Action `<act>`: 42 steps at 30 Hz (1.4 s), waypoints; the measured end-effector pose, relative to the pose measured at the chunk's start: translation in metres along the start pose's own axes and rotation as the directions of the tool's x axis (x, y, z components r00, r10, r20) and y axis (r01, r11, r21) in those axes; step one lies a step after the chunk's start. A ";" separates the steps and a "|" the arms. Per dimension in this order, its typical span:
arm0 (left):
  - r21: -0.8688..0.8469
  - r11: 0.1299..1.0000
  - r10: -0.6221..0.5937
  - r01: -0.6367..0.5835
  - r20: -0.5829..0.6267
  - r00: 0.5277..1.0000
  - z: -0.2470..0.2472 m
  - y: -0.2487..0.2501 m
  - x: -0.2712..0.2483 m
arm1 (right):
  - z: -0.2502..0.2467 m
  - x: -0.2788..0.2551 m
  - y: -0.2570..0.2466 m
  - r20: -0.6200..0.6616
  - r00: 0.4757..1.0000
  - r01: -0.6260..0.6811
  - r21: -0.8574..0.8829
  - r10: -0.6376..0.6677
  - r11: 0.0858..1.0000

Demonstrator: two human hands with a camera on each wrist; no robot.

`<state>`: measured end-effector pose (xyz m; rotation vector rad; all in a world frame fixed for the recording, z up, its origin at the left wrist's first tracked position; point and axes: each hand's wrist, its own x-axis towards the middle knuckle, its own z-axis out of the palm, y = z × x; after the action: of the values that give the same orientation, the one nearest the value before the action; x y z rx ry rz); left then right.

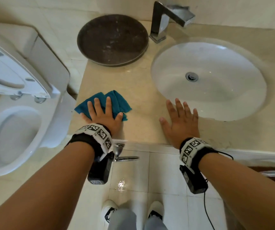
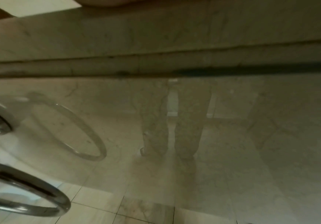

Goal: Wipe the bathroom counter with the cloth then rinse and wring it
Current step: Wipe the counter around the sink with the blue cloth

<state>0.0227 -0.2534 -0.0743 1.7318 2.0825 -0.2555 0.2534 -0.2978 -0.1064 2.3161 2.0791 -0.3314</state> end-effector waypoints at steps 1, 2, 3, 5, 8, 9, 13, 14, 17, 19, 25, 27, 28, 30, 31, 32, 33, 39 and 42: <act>0.004 1.000 0.018 -0.018 0.002 1.000 0.003 0.008 0.000 | 0.001 0.000 0.000 0.000 1.000 0.001 -0.005 -0.001 1.000; 0.015 0.999 0.040 -0.040 -0.001 0.999 0.005 0.014 0.001 | 0.001 0.001 0.001 0.000 1.000 0.002 -0.008 -0.002 1.000; 0.027 0.998 0.055 -0.055 0.002 0.998 0.006 0.018 0.002 | 0.001 0.001 0.001 -0.001 1.000 0.004 -0.008 -0.004 1.000; 0.048 0.997 0.056 -0.058 0.029 0.998 0.004 0.022 0.004 | 0.001 0.001 0.001 -0.008 1.000 0.007 0.003 -0.007 1.000; 0.073 0.995 0.068 -0.075 0.096 0.993 0.000 0.035 0.005 | 0.001 0.002 0.001 -0.015 1.000 0.013 0.010 -0.013 1.000; 0.075 0.992 0.091 -0.101 0.125 0.988 0.001 0.044 0.002 | 0.001 0.002 0.001 -0.016 1.000 0.013 0.010 -0.013 1.000; 0.119 0.960 0.228 -0.253 0.185 0.956 0.017 0.080 -0.015 | 0.001 0.002 0.001 -0.019 1.000 0.012 -0.006 -0.012 1.000; 0.124 0.954 0.247 -0.272 0.185 0.951 0.020 0.083 -0.017 | 0.000 0.003 0.001 -0.022 1.000 0.011 -0.008 -0.012 1.000; 0.075 0.962 0.243 -0.262 0.201 0.949 0.019 0.081 -0.012 | 0.000 0.003 0.000 -0.020 1.000 0.013 -0.010 -0.013 1.000; 0.012 0.974 0.219 -0.225 0.185 0.958 0.011 0.074 -0.002 | 0.000 0.002 0.001 -0.025 1.000 0.015 -0.012 -0.015 1.000; -0.068 0.998 0.014 -0.007 0.093 0.996 -0.019 0.045 0.042 | -0.003 0.001 0.001 -0.012 1.000 0.022 -0.002 -0.022 1.000; -0.092 0.994 -0.056 0.064 0.088 0.995 -0.024 0.043 0.053 | -0.004 0.001 0.001 0.005 1.000 0.026 0.002 -0.026 1.000; -0.092 0.992 -0.079 0.086 0.082 0.994 -0.025 0.045 0.057 | -0.004 0.001 0.002 0.012 1.000 0.026 0.006 -0.026 1.000; -0.071 0.993 -0.095 0.099 0.068 0.993 -0.025 0.052 0.061 | -0.004 0.002 0.002 0.020 1.000 0.025 0.013 -0.025 1.000; -0.052 0.995 -0.083 0.086 0.065 0.994 -0.025 0.055 0.062 | -0.004 0.002 0.002 0.017 1.000 0.023 0.015 -0.023 1.000; -0.028 0.998 -0.058 0.060 0.067 0.996 -0.025 0.057 0.062 | -0.004 0.002 0.001 0.012 1.000 0.022 0.016 -0.022 1.000; -0.005 1.000 -0.024 0.024 0.070 0.997 -0.026 0.059 0.063 | -0.004 0.002 0.001 0.005 1.000 0.022 0.017 -0.022 1.000; 0.062 0.985 0.156 -0.158 0.043 0.987 -0.029 0.080 0.081 | -0.004 0.002 0.001 0.003 1.000 0.026 0.019 -0.026 0.999; 0.082 0.976 0.200 -0.204 0.051 0.978 -0.031 0.095 0.092 | -0.005 0.002 0.000 -0.002 1.000 0.018 0.024 -0.018 1.000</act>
<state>0.0959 -0.1392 -0.0741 1.9553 1.8730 -0.3231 0.2545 -0.2952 -0.1021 2.3129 2.1089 -0.3567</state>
